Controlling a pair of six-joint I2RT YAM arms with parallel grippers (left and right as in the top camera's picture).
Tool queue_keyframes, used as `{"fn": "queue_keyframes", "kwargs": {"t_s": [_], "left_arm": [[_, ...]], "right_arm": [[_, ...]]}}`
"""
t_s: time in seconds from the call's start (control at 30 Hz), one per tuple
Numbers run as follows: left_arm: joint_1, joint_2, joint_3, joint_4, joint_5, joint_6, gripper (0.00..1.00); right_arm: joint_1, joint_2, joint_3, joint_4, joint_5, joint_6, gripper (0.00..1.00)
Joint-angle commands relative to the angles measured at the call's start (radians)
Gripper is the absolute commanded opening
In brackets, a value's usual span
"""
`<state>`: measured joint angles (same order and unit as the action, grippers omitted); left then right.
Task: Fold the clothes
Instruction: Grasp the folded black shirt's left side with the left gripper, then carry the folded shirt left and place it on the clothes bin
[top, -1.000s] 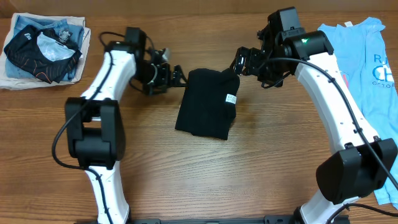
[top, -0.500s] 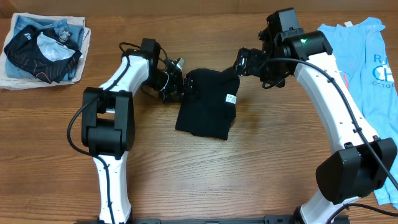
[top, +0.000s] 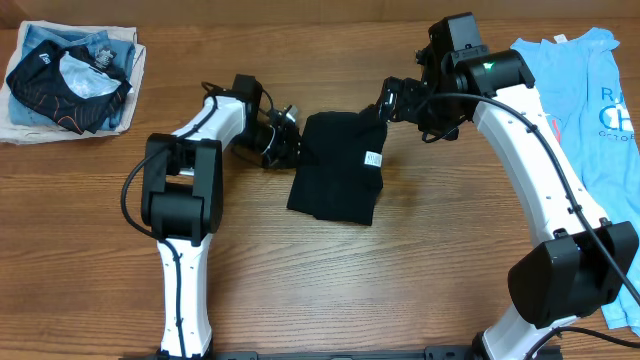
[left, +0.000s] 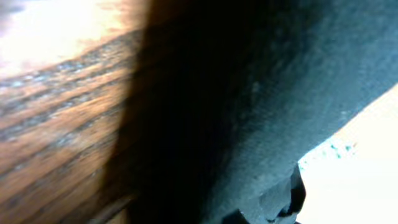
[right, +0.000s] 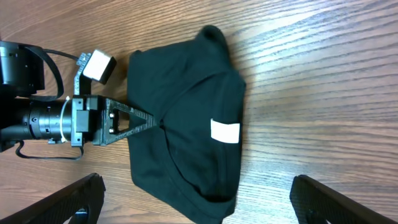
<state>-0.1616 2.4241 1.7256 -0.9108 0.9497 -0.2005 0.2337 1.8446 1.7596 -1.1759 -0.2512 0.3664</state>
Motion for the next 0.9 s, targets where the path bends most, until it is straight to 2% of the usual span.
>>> {"fn": "queue_keyframes", "kwargs": {"t_s": [0.0, 0.17, 0.53, 0.7, 0.87], "left_arm": [[-0.014, 0.052, -0.026, 0.010, -0.111, -0.006, 0.04], [0.000, 0.051, 0.014, 0.027, -0.135, -0.002, 0.04], [0.140, 0.051, 0.215, 0.062, -0.410, 0.000, 0.04], [0.210, 0.051, 0.241, 0.105, -0.538, 0.016, 0.04], [0.275, 0.051, 0.241, 0.156, -0.592, 0.075, 0.04]], "right_arm": [[0.001, -0.002, -0.016, -0.001, 0.035, 0.005, 1.00], [0.000, -0.002, -0.060, 0.006, 0.050, 0.005, 1.00], [0.000, -0.002, -0.137, 0.041, 0.079, 0.005, 1.00], [0.000, -0.002, -0.137, 0.040, 0.079, 0.005, 1.00], [0.000, -0.002, -0.137, 0.040, 0.079, 0.005, 1.00]]}}
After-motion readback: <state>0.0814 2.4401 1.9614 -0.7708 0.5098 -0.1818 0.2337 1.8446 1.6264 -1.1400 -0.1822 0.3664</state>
